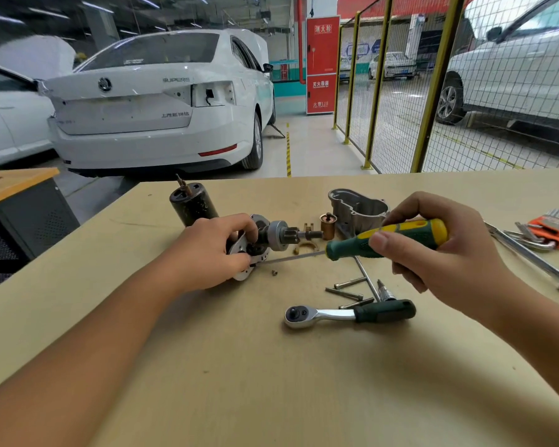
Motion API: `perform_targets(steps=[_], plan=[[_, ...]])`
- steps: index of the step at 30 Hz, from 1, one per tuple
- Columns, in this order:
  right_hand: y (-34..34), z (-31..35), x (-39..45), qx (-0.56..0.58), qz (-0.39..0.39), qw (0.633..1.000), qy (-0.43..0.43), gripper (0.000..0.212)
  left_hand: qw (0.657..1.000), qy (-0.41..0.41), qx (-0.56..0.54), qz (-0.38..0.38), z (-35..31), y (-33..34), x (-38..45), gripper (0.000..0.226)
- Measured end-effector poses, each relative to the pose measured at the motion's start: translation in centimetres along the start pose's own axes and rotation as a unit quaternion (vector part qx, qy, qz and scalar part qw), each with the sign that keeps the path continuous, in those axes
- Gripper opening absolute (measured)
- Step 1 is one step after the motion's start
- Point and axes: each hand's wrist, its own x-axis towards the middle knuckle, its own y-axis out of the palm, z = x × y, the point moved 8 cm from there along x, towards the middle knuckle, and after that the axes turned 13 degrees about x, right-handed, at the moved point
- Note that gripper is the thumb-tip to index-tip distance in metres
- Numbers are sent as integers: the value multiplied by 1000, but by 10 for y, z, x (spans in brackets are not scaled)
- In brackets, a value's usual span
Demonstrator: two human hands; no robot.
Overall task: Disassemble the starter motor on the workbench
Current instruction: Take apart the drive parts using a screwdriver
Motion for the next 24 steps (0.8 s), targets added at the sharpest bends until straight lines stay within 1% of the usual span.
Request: perform_targets(steps=[4, 5, 8, 10, 14, 16, 19, 22, 24], plan=[[0, 3, -2, -13, 6, 1000, -22, 32, 999, 1, -27, 26, 0, 0, -1, 29], [0, 4, -2, -16, 9, 999, -26, 32, 998, 3, -36, 42, 0, 1, -3, 36], [3, 6, -2, -31, 27, 998, -37, 30, 995, 16, -23, 100, 1, 7, -8, 70], [3, 7, -3, -34, 36, 998, -40, 30, 992, 24, -6, 120, 2, 10, -8, 83], [2, 8, -2, -51, 51, 997, -34, 29, 992, 32, -10, 124, 4, 13, -5, 91], [1, 4, -1, -44, 50, 998, -9, 28, 993, 32, -18, 116, 7, 14, -5, 93], [0, -7, 0, -7, 52, 998, 45, 27, 991, 32, -74, 103, 10, 14, -4, 97], [-2, -16, 3, -5, 28, 997, 70, 33, 988, 29, -118, 99, 14, 15, -2, 102], [-5, -18, 3, 8, 5, 997, 73, 31, 985, 28, -139, 103, 17, 15, -3, 105]])
